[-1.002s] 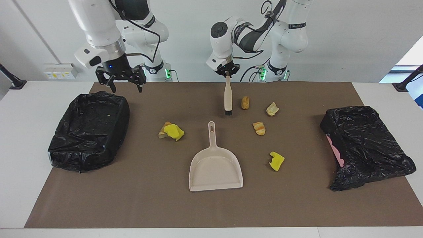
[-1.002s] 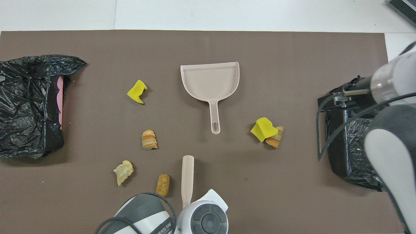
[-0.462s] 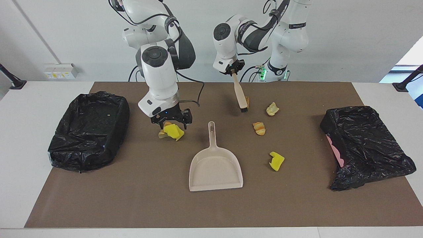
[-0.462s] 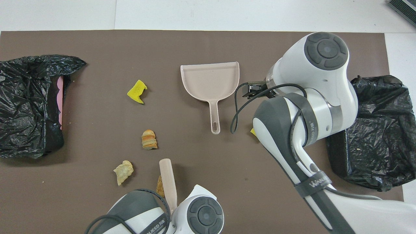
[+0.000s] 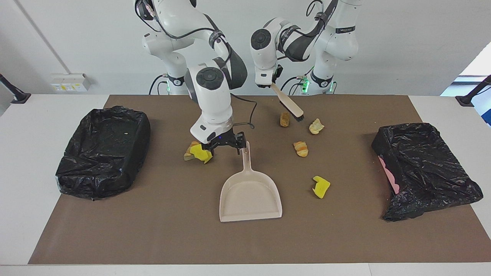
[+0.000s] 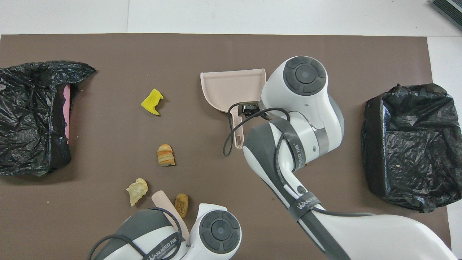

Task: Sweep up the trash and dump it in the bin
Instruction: 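Grasp the beige dustpan handle with the right gripper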

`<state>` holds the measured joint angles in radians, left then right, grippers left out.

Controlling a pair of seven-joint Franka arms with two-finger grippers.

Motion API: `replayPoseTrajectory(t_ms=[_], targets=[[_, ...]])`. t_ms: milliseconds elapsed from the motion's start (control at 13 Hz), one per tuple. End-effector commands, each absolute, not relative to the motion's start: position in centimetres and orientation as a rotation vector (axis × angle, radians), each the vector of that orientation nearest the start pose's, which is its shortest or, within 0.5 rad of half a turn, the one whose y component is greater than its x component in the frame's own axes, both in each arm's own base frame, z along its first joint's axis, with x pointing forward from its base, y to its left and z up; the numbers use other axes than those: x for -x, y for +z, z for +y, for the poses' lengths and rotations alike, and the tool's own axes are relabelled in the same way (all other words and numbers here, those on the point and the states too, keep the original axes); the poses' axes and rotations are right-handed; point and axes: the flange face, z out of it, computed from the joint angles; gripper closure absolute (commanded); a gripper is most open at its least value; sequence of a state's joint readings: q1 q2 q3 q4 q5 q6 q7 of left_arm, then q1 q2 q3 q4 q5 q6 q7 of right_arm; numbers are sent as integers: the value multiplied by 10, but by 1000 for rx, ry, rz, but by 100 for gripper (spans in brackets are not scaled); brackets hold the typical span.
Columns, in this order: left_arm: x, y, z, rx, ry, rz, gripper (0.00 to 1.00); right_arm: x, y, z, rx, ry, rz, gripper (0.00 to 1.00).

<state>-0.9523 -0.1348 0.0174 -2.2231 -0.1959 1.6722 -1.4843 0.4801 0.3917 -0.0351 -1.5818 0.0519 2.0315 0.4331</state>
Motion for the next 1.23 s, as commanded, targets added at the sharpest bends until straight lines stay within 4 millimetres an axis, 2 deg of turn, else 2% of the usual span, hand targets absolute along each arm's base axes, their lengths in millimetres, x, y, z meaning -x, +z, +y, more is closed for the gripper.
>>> replayPoseTrajectory(t_ms=[0, 231, 462, 694, 848, 1156], targets=[[-246, 404, -359, 2574, 499, -1047, 100, -603, 383, 312, 3070, -65, 74, 0], [-248, 400, -362, 2558, 525, -1175, 100, -592, 370, 325, 3076, -49, 51, 0], [-253, 395, -369, 2479, 548, -1460, 100, -591, 368, 324, 3076, -49, 51, 0], [-251, 385, -375, 2425, 541, -1629, 100, -590, 368, 323, 3077, -47, 51, 0], [-255, 385, -381, 2378, 590, -1763, 100, -587, 366, 323, 3078, -42, 50, 0], [-266, 385, -387, 2304, 583, -1993, 100, -583, 362, 325, 3078, -34, 24, 0]])
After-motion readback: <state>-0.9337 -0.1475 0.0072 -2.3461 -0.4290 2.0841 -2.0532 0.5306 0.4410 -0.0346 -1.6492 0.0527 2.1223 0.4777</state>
